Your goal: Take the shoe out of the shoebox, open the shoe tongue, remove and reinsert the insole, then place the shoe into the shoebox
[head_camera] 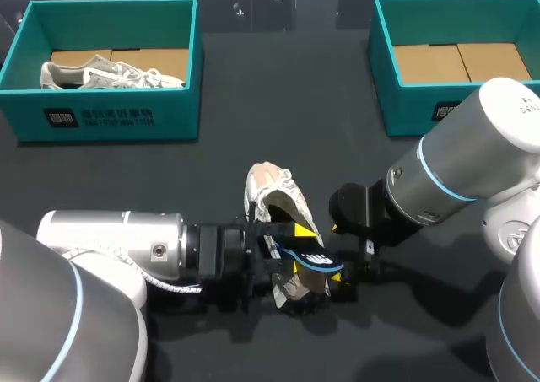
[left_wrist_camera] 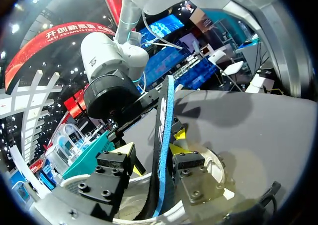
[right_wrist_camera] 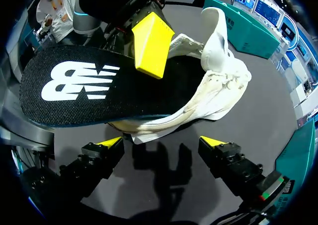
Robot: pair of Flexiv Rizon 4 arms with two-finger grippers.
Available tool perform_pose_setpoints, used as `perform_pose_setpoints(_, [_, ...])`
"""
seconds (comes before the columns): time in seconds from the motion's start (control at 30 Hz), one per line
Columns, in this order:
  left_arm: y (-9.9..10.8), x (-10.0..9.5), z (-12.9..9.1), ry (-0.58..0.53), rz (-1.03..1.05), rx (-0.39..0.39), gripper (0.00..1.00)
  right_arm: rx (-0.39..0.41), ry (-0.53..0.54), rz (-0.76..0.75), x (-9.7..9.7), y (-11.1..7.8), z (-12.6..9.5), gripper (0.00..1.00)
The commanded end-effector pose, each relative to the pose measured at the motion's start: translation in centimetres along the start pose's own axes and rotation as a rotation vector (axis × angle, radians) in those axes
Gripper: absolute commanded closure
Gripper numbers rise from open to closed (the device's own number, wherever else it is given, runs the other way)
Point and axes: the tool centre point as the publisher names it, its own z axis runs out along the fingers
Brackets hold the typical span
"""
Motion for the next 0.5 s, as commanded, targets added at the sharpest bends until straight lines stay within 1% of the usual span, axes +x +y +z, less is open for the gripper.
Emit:
perform_pose_setpoints(0.03, [-0.5,0.3,0.4,0.004,0.002,-0.01,0.62,-0.001,-0.002,0.0,0.1,0.0,-0.1,0.0])
perform_pose_setpoints(0.1, [-0.7,0.3,0.4,0.01,0.007,-0.014,0.64,-0.001,-0.002,0.0,0.1,0.0,-0.1,0.0])
perform_pose_setpoints(0.13, [-0.7,0.3,0.5,0.009,0.014,-0.017,0.7,-0.001,-0.002,0.0,0.1,0.0,-0.1,0.0])
perform_pose_setpoints(0.17, [-0.8,0.3,0.5,0.009,0.019,-0.019,0.79,-0.001,-0.002,0.0,0.1,0.0,-0.1,0.0])
perform_pose_setpoints(0.2, [-0.8,0.3,0.5,0.009,0.024,-0.021,1.0,-0.001,-0.002,0.0,0.1,0.0,-0.1,0.0])
perform_pose_setpoints(0.37, [0.1,0.4,0.1,0.004,0.047,-0.048,1.0,-0.001,-0.002,0.0,0.1,0.0,-0.1,0.0])
perform_pose_setpoints(0.5, [1.2,0.4,-0.3,-0.009,0.054,-0.084,1.0,-0.001,-0.002,0.0,0.1,0.0,-0.1,0.0])
